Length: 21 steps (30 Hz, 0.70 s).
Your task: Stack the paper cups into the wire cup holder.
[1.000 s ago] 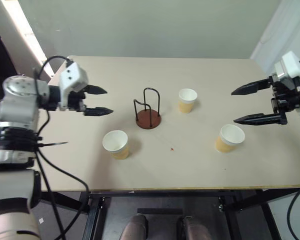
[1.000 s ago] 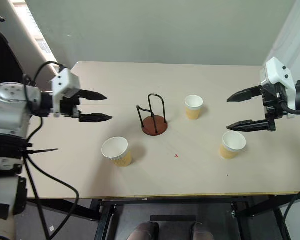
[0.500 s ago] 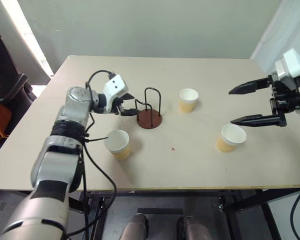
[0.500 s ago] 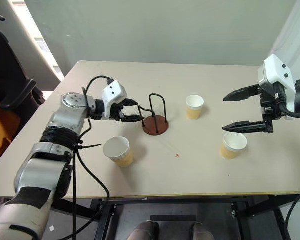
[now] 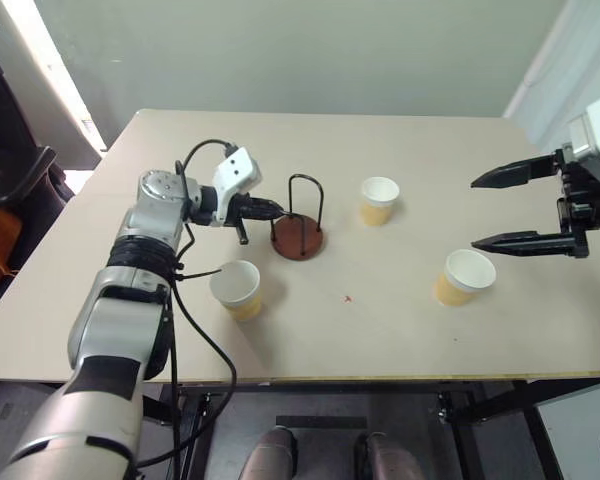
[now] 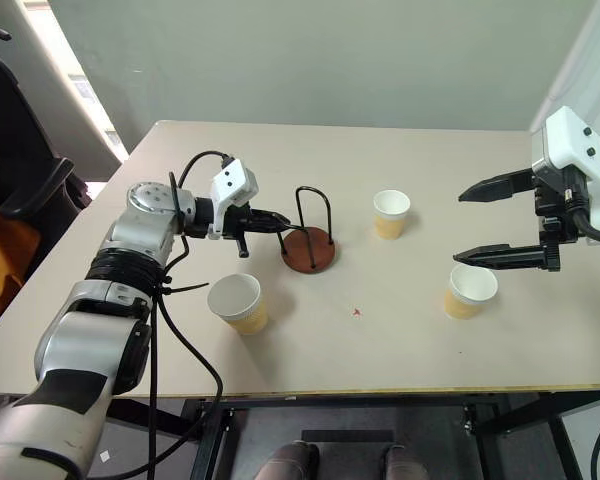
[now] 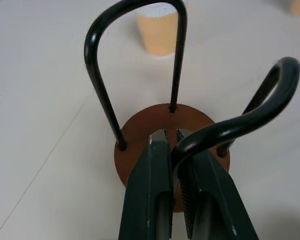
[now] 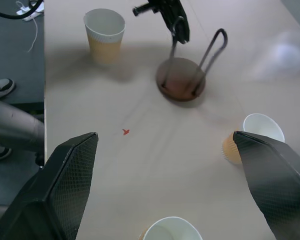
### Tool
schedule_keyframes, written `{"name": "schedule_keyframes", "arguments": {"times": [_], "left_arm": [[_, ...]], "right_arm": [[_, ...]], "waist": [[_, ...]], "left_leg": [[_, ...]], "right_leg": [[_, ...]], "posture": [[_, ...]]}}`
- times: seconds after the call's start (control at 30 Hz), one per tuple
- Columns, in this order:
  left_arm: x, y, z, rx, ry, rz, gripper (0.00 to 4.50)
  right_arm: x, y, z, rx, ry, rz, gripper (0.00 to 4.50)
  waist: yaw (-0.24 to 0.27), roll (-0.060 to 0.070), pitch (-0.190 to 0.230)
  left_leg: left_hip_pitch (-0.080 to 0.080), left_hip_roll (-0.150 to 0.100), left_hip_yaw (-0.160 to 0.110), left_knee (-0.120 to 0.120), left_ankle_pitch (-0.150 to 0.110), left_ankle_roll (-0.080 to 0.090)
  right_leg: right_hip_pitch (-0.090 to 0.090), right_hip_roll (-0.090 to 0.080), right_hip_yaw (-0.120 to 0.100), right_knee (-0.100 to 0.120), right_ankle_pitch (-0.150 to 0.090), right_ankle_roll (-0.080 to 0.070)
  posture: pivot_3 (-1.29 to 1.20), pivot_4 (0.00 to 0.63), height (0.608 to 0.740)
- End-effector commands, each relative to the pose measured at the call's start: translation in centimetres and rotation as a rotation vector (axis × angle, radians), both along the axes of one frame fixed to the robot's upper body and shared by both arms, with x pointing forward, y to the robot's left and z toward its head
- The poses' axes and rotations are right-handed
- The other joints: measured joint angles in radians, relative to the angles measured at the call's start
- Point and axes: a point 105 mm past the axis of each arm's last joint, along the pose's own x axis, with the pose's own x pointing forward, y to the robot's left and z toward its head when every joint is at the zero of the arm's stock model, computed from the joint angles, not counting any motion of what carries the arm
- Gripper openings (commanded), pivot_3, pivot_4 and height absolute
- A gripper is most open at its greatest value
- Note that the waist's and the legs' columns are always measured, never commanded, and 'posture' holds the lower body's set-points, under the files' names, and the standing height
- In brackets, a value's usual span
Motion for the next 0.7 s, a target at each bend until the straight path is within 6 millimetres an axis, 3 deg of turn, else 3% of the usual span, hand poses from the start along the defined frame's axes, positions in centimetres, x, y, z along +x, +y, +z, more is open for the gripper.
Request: {"name": "schedule_keyframes", "arguments": {"times": [0.03, 0.17, 0.27, 0.37, 0.43, 0.7], "left_arm": [[-2.7, -2.4, 2.8, -0.057, -0.039, -0.154, 0.09], [-7.2, -5.0, 2.5, -0.048, 0.009, -0.333, 0.09], [-8.4, -5.8, 1.4, -0.022, 0.038, -0.369, 0.09], [-8.3, -6.6, 0.0, 0.010, 0.044, -0.363, 0.09], [-8.0, -7.0, -0.9, 0.027, 0.043, -0.356, 0.09], [-7.3, -8.0, -3.1, 0.063, 0.045, -0.344, 0.09]], "right_arm": [[-1.1, 0.1, 0.1, -0.041, -0.009, 0.027, 4.50], [-2.2, 0.9, -3.0, -0.108, 0.086, 0.093, 4.50], [-2.1, 1.2, -4.1, -0.129, 0.095, 0.100, 4.50], [-1.9, 1.5, -5.1, -0.154, 0.103, 0.101, 4.50], [-1.9, 1.7, -5.7, -0.177, 0.112, 0.102, 4.50], [-1.5, 2.0, -6.3, -0.200, 0.097, 0.077, 4.50]], "waist": [[0.003, 0.000, 0.000], [0.005, 0.000, 0.000], [0.005, 0.000, 0.000], [0.005, 0.000, 0.000], [0.005, 0.000, 0.000], [0.004, 0.000, 0.000]], "left_leg": [[-0.001, -0.001, 0.000, 0.001, 0.000, 0.000], [-0.006, -0.001, 0.000, 0.012, -0.002, 0.000], [-0.007, -0.002, 0.003, 0.015, -0.004, 0.001], [-0.005, -0.001, 0.003, 0.015, -0.004, 0.001], [0.000, -0.001, 0.003, 0.015, -0.011, 0.013], [0.005, -0.001, 0.003, 0.015, -0.011, 0.014]], "right_leg": [[0.000, 0.000, 0.000, 0.000, -0.001, 0.001], [0.000, 0.000, 0.000, 0.000, -0.003, 0.004], [0.000, -0.002, 0.001, 0.000, -0.003, 0.005], [0.001, -0.002, 0.002, 0.001, -0.002, 0.006], [0.005, -0.002, 0.002, 0.001, -0.002, 0.006], [0.011, -0.002, 0.003, 0.000, -0.003, -0.001]], "posture": [[0.00, 0.150, 0.740], [0.00, 0.150, 0.740], [0.00, 0.150, 0.740], [0.00, 0.150, 0.740], [0.00, 0.150, 0.740], [0.00, 0.150, 0.740]]}}
